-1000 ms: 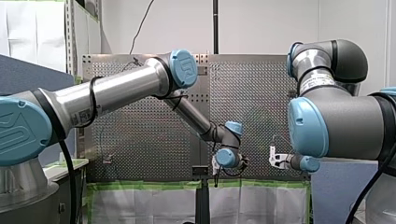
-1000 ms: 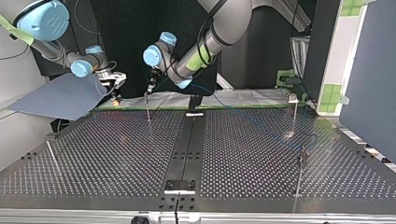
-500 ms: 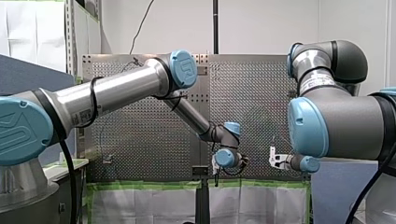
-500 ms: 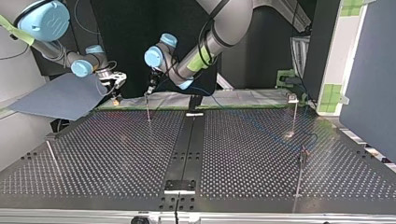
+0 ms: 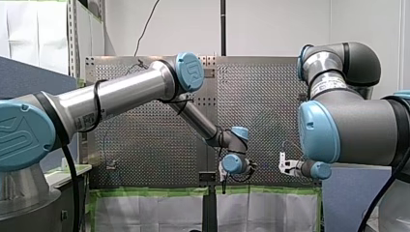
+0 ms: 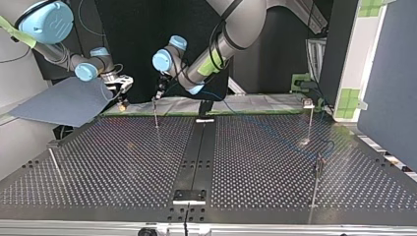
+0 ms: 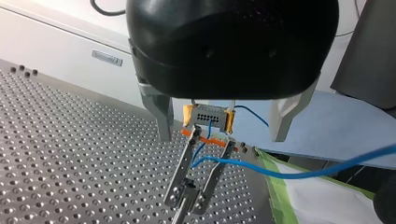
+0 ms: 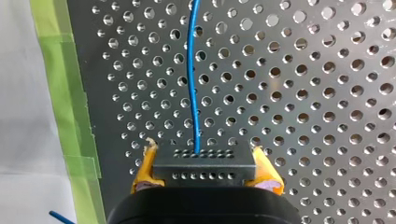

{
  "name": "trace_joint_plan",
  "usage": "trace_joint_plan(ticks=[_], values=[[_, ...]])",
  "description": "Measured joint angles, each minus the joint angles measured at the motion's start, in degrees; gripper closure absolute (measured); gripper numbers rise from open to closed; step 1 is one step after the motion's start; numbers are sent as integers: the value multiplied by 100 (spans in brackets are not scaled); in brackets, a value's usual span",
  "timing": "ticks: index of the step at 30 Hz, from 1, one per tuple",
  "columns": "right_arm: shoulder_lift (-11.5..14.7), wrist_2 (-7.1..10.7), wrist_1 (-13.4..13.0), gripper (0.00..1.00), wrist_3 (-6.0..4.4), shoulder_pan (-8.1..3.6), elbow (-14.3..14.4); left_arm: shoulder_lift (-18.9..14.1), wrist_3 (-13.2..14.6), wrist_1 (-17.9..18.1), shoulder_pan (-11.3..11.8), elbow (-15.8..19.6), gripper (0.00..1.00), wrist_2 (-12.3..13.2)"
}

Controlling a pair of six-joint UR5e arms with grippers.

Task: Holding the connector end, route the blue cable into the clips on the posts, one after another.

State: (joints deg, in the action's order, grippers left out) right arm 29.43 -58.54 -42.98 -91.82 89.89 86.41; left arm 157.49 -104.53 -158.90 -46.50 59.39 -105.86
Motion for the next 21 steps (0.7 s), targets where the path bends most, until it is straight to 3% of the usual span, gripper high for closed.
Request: trace_joint_plan(ticks=[21], values=[[-7,0,16,100,12,9,1,0,-85,-51,4,0,0,5]])
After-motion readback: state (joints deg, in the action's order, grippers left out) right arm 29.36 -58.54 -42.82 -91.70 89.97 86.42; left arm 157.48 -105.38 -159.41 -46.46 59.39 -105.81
